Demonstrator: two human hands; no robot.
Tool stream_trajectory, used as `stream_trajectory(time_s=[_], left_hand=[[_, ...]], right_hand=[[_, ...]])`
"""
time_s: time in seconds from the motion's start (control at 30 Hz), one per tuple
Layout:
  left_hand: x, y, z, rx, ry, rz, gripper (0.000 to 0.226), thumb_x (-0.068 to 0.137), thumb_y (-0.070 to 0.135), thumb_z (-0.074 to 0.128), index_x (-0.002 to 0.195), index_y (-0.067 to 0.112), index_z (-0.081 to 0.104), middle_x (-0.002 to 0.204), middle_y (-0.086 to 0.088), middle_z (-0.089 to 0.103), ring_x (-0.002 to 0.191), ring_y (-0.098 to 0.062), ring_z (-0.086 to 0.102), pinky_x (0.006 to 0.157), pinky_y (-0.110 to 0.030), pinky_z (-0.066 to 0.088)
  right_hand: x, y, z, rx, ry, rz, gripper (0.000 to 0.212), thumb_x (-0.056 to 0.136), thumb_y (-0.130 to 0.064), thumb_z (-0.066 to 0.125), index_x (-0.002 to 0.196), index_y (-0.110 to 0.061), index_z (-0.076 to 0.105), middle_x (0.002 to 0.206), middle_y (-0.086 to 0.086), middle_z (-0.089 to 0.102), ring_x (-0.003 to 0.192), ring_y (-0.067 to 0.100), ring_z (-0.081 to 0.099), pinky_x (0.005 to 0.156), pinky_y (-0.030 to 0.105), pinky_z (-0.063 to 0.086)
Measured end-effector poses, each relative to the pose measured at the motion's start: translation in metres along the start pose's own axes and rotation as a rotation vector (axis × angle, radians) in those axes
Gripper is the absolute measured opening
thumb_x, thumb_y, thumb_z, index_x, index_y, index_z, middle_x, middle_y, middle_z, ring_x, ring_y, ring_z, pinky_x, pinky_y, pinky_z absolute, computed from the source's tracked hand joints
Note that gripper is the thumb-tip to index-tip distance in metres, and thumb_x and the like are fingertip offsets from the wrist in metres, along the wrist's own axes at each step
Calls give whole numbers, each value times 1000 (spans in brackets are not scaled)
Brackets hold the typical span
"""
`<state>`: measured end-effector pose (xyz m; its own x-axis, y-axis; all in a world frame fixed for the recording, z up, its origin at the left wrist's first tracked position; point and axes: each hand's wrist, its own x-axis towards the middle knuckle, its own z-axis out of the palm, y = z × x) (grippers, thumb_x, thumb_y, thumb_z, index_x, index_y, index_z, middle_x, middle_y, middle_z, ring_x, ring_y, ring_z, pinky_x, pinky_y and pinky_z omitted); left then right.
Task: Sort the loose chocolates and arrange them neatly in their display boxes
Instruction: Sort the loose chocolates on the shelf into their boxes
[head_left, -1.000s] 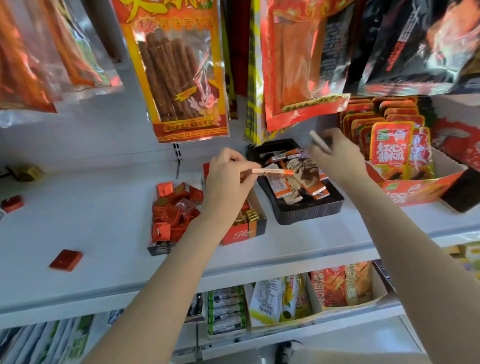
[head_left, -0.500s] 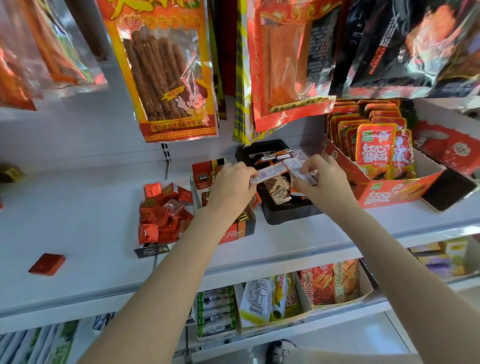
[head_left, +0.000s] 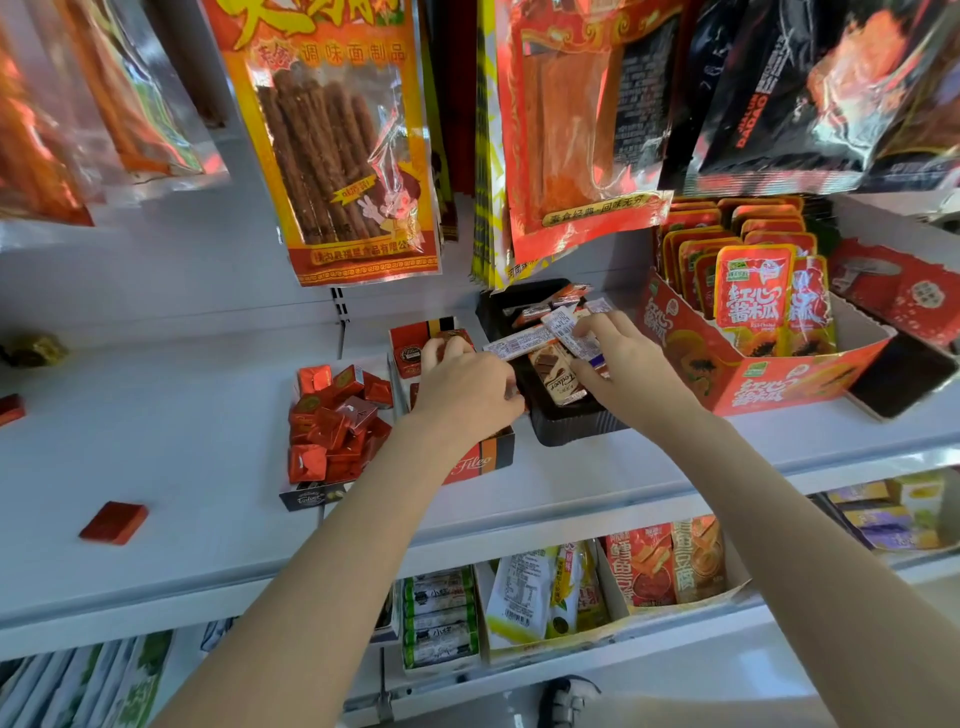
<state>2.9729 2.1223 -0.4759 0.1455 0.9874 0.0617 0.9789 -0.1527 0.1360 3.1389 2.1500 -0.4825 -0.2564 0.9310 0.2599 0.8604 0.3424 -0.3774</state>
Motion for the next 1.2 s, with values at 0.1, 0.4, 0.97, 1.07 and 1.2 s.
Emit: stream_trajectory(time_s=[0.1, 0.4, 0.97, 1.07, 1.2], left_hand=[[-1, -4, 0, -13, 12, -7, 30, 90, 34, 46, 113, 24, 63, 120, -6, 58, 125, -25, 36, 111, -43, 12], [-6, 0, -2, -36, -24, 103, 28, 92, 31, 44, 101, 22, 68, 122, -1, 56, 130, -19, 30, 113, -46, 1], [14, 12, -6, 215, -112, 111, 23, 85, 17, 57, 107, 16, 61, 106, -6, 63, 107, -24, 55, 112, -44, 11], [16, 10, 2, 222, -107, 127, 22, 84, 10, 56, 105, 14, 61, 106, -6, 64, 106, -24, 57, 112, -43, 12], [13, 11, 0, 243, -93, 165, 30, 83, 6, 56, 112, 14, 58, 113, -10, 59, 111, -27, 53, 110, -42, 18]], right_hand=[[-1, -4, 0, -58, -6, 4, 37, 90, -27, 51, 125, -15, 47, 134, 10, 42, 122, 30, 38, 100, 44, 35], [-17, -2, -6, -79, -25, -34, 34, 90, -25, 51, 123, -16, 53, 131, 8, 43, 117, 29, 35, 97, 43, 36], [-1, 2, 1, -209, 14, 35, 39, 93, -26, 47, 129, -9, 47, 130, 14, 42, 119, 33, 38, 95, 45, 35], [7, 4, 4, -287, -52, 51, 45, 95, -34, 40, 136, -17, 37, 140, 9, 36, 127, 34, 30, 100, 50, 31], [18, 6, 8, -230, -143, 100, 50, 97, -42, 28, 144, -26, 20, 152, -5, 22, 139, 30, 14, 109, 53, 17]])
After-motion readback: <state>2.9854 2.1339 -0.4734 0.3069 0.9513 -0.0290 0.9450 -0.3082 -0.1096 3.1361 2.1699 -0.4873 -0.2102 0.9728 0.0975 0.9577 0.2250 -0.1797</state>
